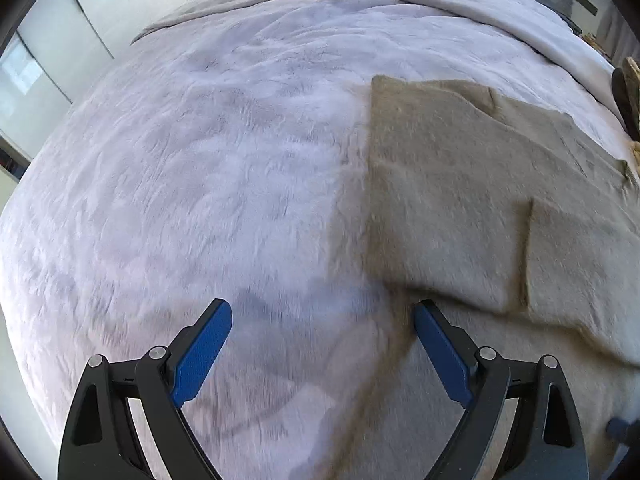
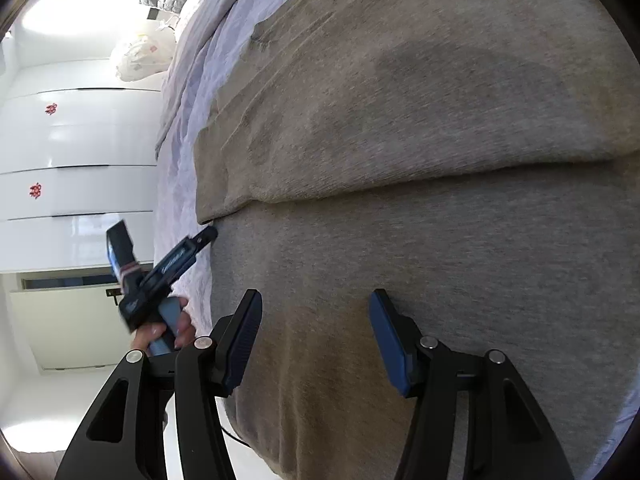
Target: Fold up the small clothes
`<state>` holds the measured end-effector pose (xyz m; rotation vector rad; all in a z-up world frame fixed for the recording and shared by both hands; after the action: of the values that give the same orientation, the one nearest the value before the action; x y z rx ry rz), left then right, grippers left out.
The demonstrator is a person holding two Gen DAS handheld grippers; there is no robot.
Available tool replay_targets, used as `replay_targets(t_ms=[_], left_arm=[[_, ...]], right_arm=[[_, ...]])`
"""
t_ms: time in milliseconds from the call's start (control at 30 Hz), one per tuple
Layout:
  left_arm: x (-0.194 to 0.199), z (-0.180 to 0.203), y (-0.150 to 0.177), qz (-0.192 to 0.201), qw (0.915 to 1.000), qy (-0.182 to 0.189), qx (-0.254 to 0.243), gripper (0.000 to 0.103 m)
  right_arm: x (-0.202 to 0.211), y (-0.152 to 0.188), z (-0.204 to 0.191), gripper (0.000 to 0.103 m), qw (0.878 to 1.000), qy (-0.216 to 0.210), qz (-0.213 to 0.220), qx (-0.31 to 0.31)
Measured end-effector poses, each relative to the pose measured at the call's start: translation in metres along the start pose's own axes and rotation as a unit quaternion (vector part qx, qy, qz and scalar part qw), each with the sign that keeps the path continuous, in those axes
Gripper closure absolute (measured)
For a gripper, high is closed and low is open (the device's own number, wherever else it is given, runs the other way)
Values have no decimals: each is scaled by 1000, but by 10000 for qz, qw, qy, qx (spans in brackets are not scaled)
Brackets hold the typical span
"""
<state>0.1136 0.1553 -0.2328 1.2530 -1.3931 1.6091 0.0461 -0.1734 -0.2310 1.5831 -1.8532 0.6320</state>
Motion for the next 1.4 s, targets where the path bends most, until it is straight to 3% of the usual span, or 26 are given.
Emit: replay_targets(t_ms=[133,200,333,433,500,567,633,667,733,833,900,1033,1067,1133,1200,1333,1400], left_arm=[[3,-11,-25,482,9977,-395,-259,10],[7,-19,-33,668,9967,-380,-265,10],[6,-27,-21,683,9955,-326,-569,10],[5,-43,-4,531,9929,-669,-827,10],[6,-47,5,340,9973,-347,-554,10],[13,-58,5,251,9993,237,-122,28],[18,-54,-5,234,9977,639,47,36],[21,-46,-12,275,9960,850,22,56],[21,-25,-23,217,9929,1160,-133,71],[21,11,-33,326,9867,1543,-386,80],[15,27,-35,312,9838,1695,-499,80],[-8,24,-21,5,9895,1332,-555,80],[-11,19,-17,-43,9874,1525,-416,80],[-9,12,-16,-49,9846,1723,-282,80],[-3,8,-15,-55,9855,1653,-392,80],[11,-1,-10,-61,9899,1282,-601,80],[18,-3,-5,-164,9890,1361,-548,80]], right_arm=[[-9,8,-6,42,9998,58,-60,156],[-8,13,-4,42,9998,102,-47,185],[-5,16,2,44,9997,178,-10,141],[-4,17,3,44,9995,277,28,111],[-4,19,1,44,9992,375,55,141],[-5,20,-11,44,9987,433,128,232],[-3,15,-20,46,9978,492,280,348],[1,10,-27,59,9965,543,447,458],[7,-3,-36,87,9931,707,701,621],[16,-25,-40,89,9873,995,1064,634],[21,-38,-37,89,9847,1111,1205,594],[19,-55,-8,89,9799,1507,1231,439],[15,-56,7,89,9799,1603,1157,266],[13,-56,21,94,9837,1415,1112,-25],[16,-54,27,94,9863,1134,1165,-279],[27,-49,25,94,9856,1178,1179,-279],[33,-43,20,93,9857,1203,1157,-214]])
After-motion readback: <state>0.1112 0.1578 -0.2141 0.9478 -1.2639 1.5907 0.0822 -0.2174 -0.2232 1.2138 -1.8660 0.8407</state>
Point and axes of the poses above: each gripper's, at about its wrist camera, not at the fingertips, and x roughly against the way its jaws point, z to its right, y to its underside, the point moved 10 cm from there along -x, roughly the way its jaws point, and after that the axes turned 4 degrees about y, right-handed, at the moved point
